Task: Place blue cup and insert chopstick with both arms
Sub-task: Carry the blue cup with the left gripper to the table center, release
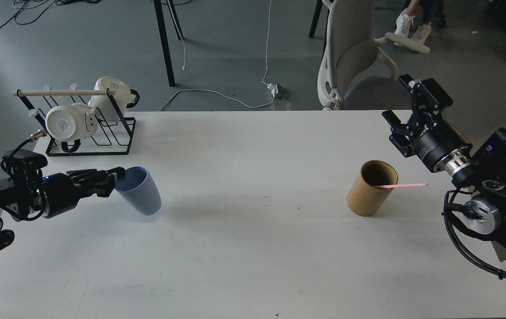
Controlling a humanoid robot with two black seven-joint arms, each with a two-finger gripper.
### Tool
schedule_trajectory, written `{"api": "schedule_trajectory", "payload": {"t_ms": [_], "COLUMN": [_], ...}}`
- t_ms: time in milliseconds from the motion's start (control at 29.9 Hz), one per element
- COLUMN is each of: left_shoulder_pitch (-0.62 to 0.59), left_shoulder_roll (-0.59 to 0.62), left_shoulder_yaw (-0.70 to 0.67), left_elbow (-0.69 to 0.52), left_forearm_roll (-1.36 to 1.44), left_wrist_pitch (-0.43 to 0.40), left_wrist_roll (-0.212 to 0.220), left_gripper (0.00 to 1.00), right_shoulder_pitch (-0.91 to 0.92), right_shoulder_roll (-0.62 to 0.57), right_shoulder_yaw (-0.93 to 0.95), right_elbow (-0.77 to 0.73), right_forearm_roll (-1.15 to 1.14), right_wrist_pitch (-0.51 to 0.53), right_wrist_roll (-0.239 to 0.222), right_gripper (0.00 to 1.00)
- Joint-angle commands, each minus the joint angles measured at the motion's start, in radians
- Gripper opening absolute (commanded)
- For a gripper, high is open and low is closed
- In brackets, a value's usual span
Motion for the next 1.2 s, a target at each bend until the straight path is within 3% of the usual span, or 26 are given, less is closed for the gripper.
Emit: {"api": "schedule_trajectory", "payload": {"t_ms": [0, 134, 301, 368, 468, 602, 702, 969, 1170], "left_shoulder_pitch": [-0.059, -0.109, -0.181, -0.208, -0.293, -0.395, -0.409, -0.401, -0.375], "left_shoulder_roll": [0.005, -0.001, -0.013, -0.070, -0.214, -0.528, -0.673, -0.788, -0.790], "left_shoulder_yaw": [-0.002, 0.003, 0.007, 0.015, 0.095, 0.295, 0.374, 0.498, 0.509], "left_elbow": [-0.056, -0.070, -0.211, -0.223, -0.133, 0.172, 0.315, 0.462, 0.472], "left_forearm_roll": [-0.002, -0.005, -0.005, 0.002, 0.007, 0.007, 0.008, 0.034, 0.037], "left_wrist_pitch": [0.004, -0.001, -0.003, -0.004, -0.003, 0.020, 0.060, 0.129, 0.137], "left_wrist_roll": [0.000, 0.000, 0.000, 0.000, 0.000, 0.000, 0.000, 0.000, 0.000], "left_gripper": [0.00, 0.00, 0.00, 0.00, 0.00, 0.00, 0.00, 0.00, 0.00], "right_shoulder_pitch": [0.000, 0.000, 0.000, 0.000, 0.000, 0.000, 0.000, -0.001, -0.011], "right_shoulder_roll": [0.000, 0.000, -0.005, -0.005, -0.004, 0.001, -0.002, -0.007, -0.005], "right_shoulder_yaw": [0.002, 0.002, 0.005, 0.022, 0.066, 0.125, 0.134, 0.136, 0.134], "right_elbow": [-0.001, -0.003, -0.023, -0.043, -0.087, -0.141, -0.159, -0.164, -0.164], "right_forearm_roll": [0.001, 0.001, 0.001, 0.001, 0.010, 0.022, 0.022, 0.022, 0.022], "right_wrist_pitch": [-0.003, -0.006, -0.008, -0.008, -0.011, -0.012, -0.012, -0.012, -0.012], "right_wrist_roll": [0.000, 0.000, 0.000, 0.000, 0.000, 0.000, 0.000, 0.000, 0.000], "right_gripper": [0.95, 0.95, 0.95, 0.95, 0.95, 0.95, 0.95, 0.95, 0.95]}}
